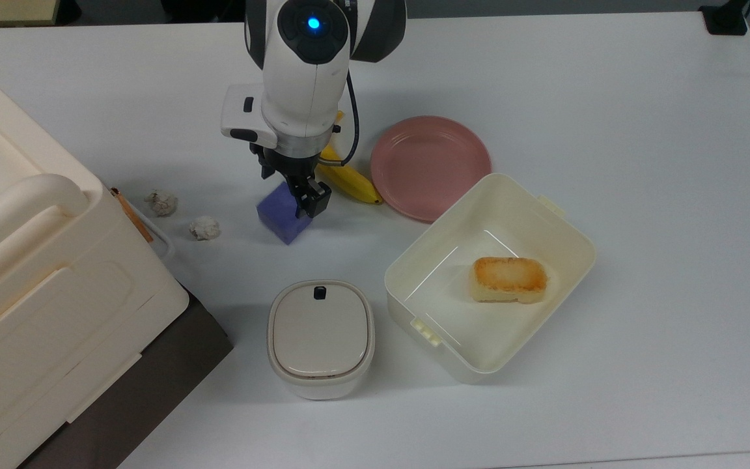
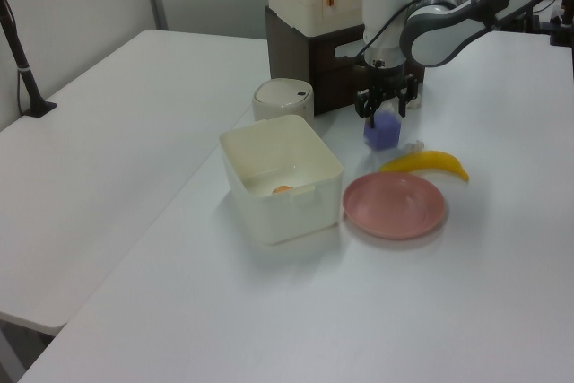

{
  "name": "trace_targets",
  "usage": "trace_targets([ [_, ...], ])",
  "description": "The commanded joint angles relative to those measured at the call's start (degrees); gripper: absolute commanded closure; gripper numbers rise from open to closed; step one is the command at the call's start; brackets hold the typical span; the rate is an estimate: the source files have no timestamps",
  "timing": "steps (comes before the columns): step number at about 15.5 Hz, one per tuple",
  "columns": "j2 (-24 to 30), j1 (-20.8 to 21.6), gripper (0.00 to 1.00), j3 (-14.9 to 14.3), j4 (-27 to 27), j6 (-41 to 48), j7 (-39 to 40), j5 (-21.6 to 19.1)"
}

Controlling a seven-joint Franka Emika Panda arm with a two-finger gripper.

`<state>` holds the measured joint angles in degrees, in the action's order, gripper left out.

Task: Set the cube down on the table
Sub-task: 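Carry the purple cube off the plate toward the banana and lower it, then open the gripper to release the cube on the table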

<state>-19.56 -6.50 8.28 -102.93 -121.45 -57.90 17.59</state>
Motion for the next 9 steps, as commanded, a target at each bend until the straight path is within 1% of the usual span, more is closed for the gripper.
trace_targets([
  [1, 0.7, 0.9, 0.0, -0.6, -0.4, 1.7, -1.7, 0.3],
  [9, 1.6, 0.7, 0.0, -0.7, 0.1, 4.2, -1.2, 0.2],
])
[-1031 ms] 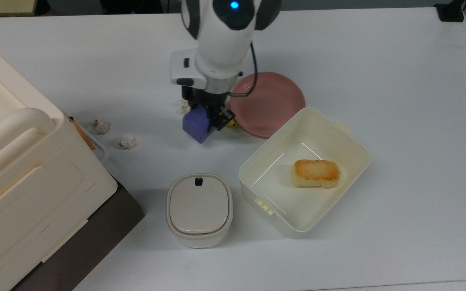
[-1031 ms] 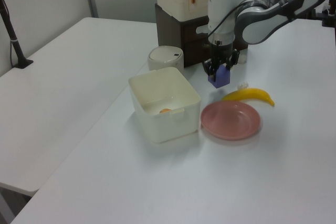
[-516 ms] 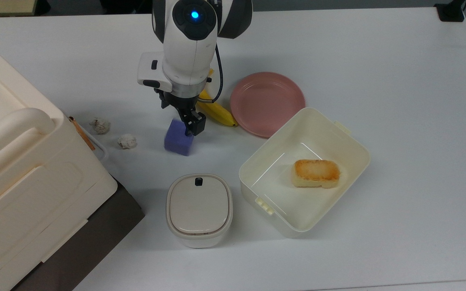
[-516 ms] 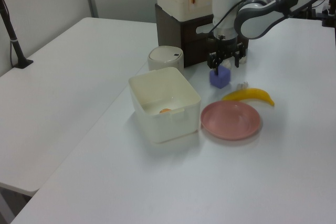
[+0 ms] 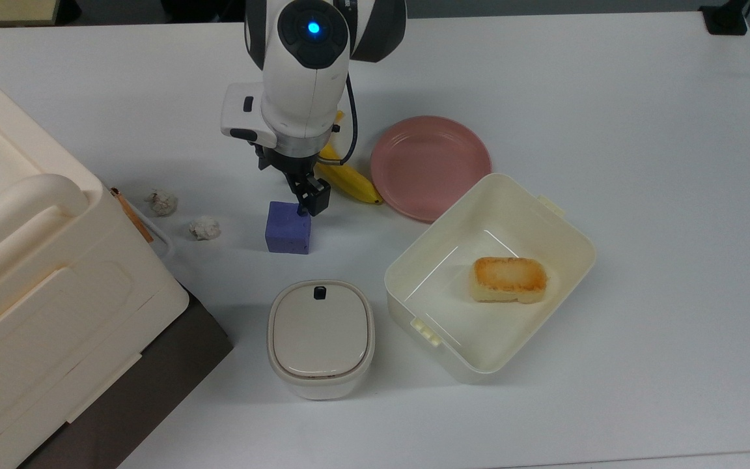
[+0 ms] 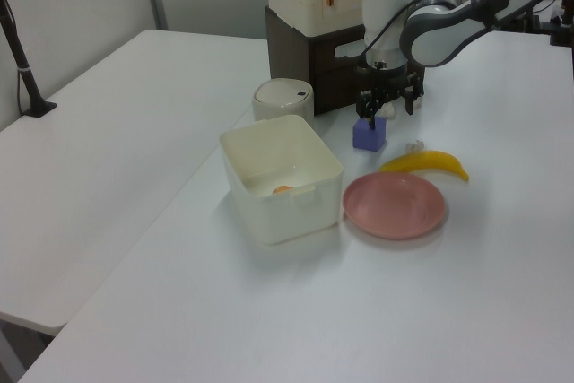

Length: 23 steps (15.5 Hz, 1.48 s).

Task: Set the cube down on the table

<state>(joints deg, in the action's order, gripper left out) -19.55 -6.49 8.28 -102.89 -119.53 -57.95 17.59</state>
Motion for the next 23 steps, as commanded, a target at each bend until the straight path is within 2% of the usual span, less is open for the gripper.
trace_targets([
  [1, 2.2, 0.7, 0.0, -0.7, 0.6, 4.7, -0.9, 0.2],
  [3, 3.1, 0.7, 0.0, -0.7, 2.0, 8.9, 1.7, -0.5],
  [4, 3.9, 0.6, 0.0, -0.8, 2.8, 10.7, 4.1, -2.3],
  [6, 5.3, -0.4, 0.0, -1.1, 5.2, 14.9, 10.5, -5.7],
  [11, 9.5, -0.6, 0.0, -2.4, 9.1, 24.4, 29.2, -8.5],
  [16, 16.6, -0.7, 0.0, -6.6, 9.0, 26.2, 39.1, -12.9],
  [20, 21.1, -0.7, 0.0, -9.4, 8.8, 26.3, 48.9, -13.5],
  [23, 23.3, -0.8, 0.0, -9.8, 8.2, 27.2, 57.4, -13.5],
])
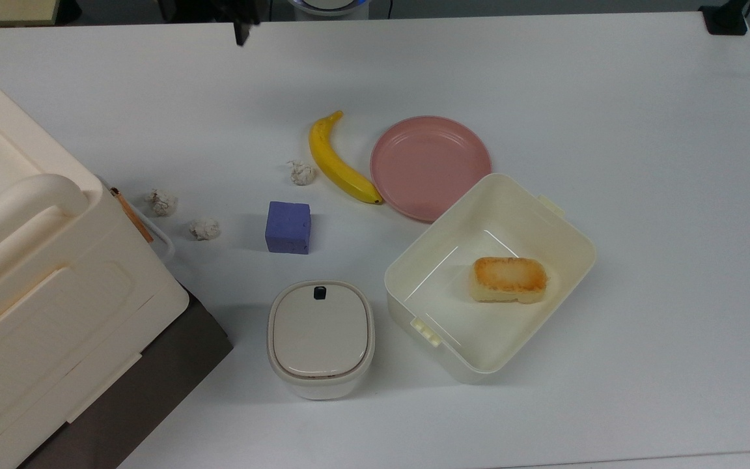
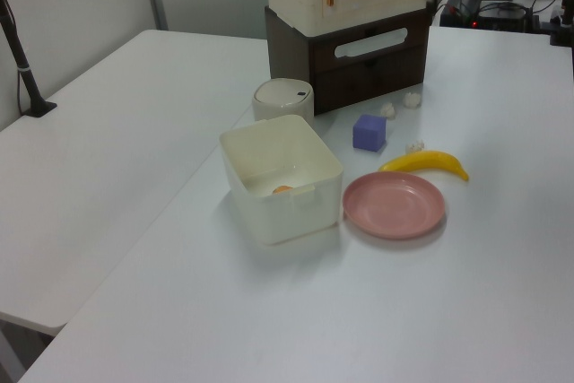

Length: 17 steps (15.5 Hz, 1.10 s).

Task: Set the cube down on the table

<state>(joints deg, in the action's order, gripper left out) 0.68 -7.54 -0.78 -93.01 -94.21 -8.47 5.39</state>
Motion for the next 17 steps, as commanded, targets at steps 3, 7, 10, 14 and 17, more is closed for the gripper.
trace_targets([
  [3, 4.8, 1.6, 0.0, -4.2, -1.2, 4.8, 15.8, -2.0],
  [7, 5.6, 11.5, 0.0, -13.4, -1.2, 5.2, 15.2, -2.4],
  [10, 4.8, 10.9, 0.0, -14.0, -0.3, 4.8, 11.6, -5.1],
  [14, 1.7, 9.4, 0.0, -13.2, 1.5, 4.6, 11.1, -6.4],
  [17, 1.7, 7.2, 0.0, -13.7, 2.2, 4.6, 11.9, -10.9],
])
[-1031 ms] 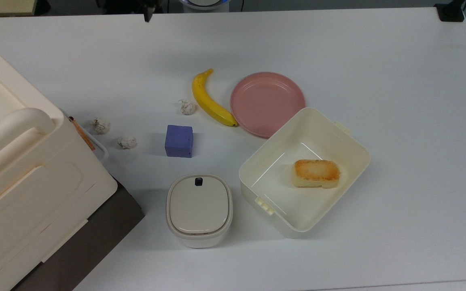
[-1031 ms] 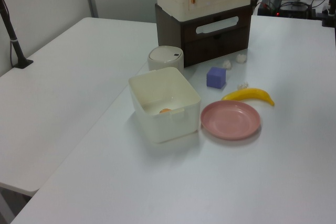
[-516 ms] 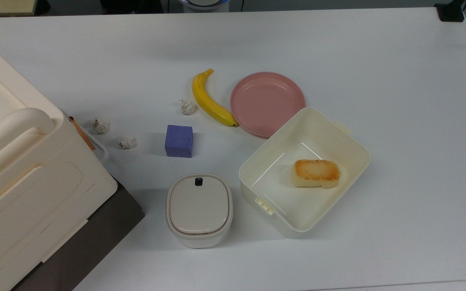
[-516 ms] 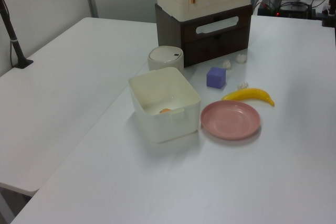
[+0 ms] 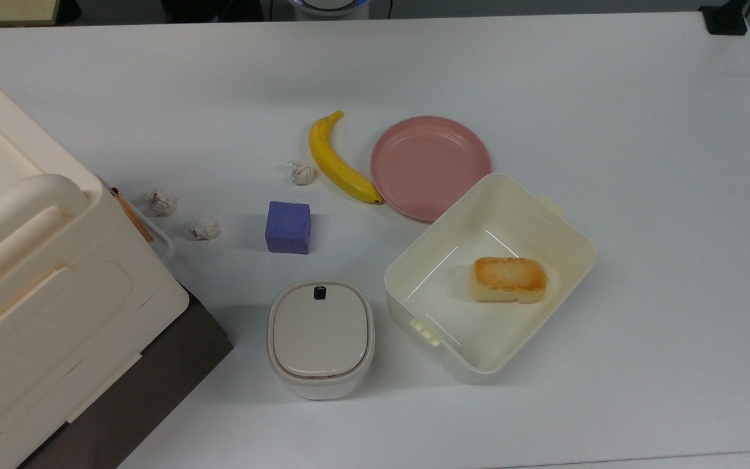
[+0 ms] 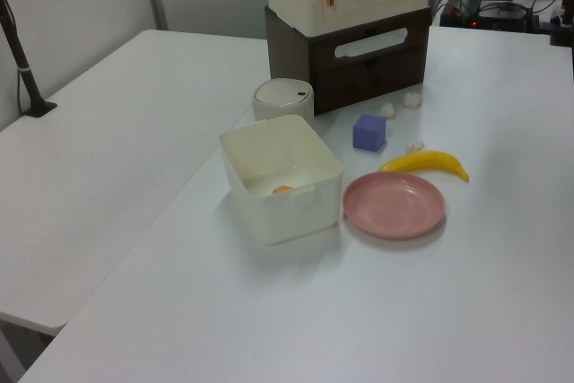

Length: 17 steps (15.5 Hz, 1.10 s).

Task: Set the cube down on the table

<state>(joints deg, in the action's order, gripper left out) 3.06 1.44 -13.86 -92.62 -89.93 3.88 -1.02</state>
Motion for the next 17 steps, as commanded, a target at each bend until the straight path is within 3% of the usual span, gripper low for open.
trace_targets([
  [1, -0.8, -1.6, 0.0, -0.5, 1.8, 0.5, -1.0, -4.8],
  [5, -1.1, -0.8, 0.0, -0.1, 2.1, 0.4, -1.6, -4.7],
  [10, -1.5, -0.7, 0.0, 0.4, 2.2, -2.9, -15.6, -5.0],
  [13, -1.4, -0.7, 0.0, 0.3, 2.2, -3.0, -17.5, -5.0],
  [17, -1.4, -0.8, 0.0, 0.3, 2.1, -2.5, -11.6, -4.5],
])
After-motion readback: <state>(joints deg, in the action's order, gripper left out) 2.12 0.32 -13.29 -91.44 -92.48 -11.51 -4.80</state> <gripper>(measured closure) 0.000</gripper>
